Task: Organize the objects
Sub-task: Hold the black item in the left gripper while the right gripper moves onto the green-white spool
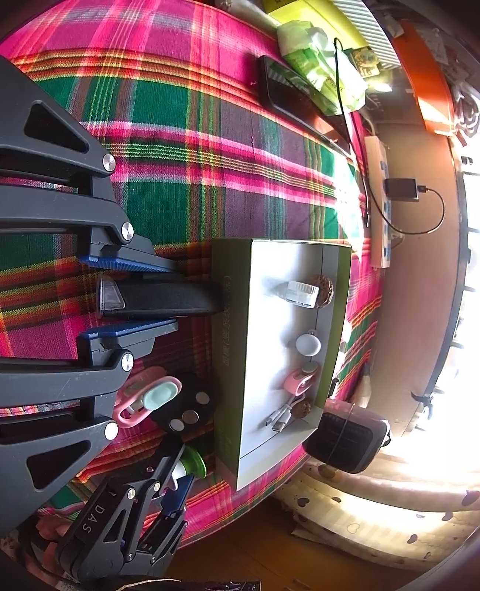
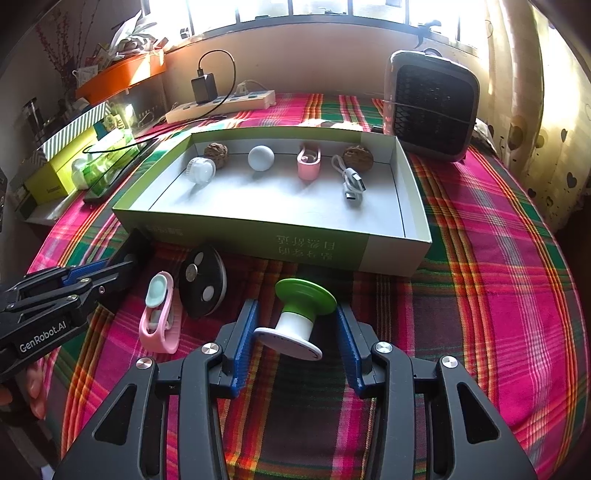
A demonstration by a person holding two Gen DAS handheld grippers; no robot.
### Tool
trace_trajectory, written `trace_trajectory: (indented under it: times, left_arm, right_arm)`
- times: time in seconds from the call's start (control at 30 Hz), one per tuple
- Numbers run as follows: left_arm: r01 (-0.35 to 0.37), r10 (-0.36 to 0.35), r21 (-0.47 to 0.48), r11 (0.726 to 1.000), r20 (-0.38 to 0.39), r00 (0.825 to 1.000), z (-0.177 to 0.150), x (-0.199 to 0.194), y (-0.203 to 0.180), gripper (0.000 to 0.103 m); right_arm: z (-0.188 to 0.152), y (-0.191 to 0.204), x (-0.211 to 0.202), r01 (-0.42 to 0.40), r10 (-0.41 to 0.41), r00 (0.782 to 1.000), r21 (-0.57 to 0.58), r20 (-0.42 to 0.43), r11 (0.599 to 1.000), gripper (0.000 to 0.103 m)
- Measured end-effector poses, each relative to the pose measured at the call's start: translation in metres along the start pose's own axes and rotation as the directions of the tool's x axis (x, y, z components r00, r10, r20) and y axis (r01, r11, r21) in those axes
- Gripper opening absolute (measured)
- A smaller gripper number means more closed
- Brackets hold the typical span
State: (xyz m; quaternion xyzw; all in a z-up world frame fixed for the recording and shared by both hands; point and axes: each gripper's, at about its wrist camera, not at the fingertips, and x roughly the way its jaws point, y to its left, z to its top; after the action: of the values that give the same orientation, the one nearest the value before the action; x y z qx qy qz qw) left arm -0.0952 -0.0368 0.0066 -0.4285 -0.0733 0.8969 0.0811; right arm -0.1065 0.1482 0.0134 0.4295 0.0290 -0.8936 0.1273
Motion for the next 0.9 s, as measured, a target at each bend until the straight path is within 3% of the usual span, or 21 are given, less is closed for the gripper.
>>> trace_trajectory:
  times: [0.9]
  left_arm:
    - [-0.006, 0.006, 0.004, 1.0, 0.004, 1.0, -0.0005, -0.001, -0.0021, 0.022]
  right_arm:
    - [-0.0005, -0.001, -0.0048, -0.02, 0.02, 1.0, 0.011, 0.015, 1.0, 0.042]
